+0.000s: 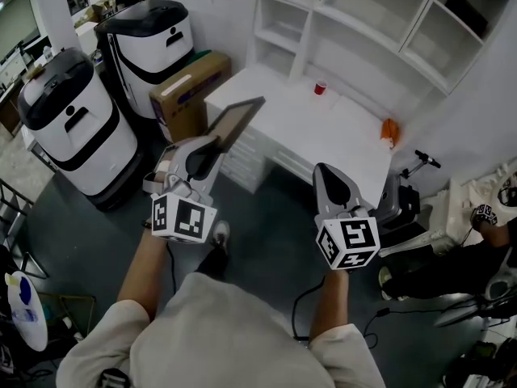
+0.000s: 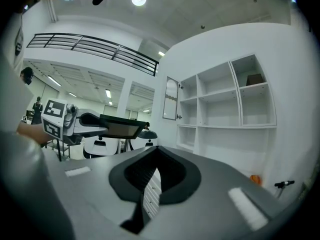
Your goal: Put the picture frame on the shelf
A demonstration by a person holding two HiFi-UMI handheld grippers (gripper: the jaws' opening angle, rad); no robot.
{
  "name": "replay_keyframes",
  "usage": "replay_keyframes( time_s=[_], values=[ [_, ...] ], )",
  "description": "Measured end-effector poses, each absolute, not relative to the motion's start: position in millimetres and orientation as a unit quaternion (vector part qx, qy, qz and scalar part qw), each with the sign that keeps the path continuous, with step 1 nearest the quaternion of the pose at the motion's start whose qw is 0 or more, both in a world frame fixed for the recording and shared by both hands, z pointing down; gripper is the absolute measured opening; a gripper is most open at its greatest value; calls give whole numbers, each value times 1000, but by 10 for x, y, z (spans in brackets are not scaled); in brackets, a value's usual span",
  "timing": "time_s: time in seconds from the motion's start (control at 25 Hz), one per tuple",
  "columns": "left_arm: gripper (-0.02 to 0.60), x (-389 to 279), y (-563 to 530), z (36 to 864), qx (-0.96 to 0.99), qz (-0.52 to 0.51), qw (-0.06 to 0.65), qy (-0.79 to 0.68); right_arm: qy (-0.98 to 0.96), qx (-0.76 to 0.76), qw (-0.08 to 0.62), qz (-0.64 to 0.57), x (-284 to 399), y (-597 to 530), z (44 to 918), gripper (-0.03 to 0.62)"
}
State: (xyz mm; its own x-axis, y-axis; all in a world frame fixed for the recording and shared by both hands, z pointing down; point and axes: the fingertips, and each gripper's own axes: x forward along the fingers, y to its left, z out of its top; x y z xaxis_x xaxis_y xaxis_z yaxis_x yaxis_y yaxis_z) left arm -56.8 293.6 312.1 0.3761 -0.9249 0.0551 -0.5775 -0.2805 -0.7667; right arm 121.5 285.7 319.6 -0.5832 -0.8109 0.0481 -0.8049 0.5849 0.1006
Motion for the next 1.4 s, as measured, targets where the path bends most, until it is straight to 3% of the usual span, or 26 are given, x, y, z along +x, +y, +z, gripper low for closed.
replay_keyframes(
  time_s=[1.4],
  values=[
    [61, -1085, 232, 3127, -775, -255, 325, 478, -886, 460, 42, -28, 575, 195, 3073, 6]
  ],
)
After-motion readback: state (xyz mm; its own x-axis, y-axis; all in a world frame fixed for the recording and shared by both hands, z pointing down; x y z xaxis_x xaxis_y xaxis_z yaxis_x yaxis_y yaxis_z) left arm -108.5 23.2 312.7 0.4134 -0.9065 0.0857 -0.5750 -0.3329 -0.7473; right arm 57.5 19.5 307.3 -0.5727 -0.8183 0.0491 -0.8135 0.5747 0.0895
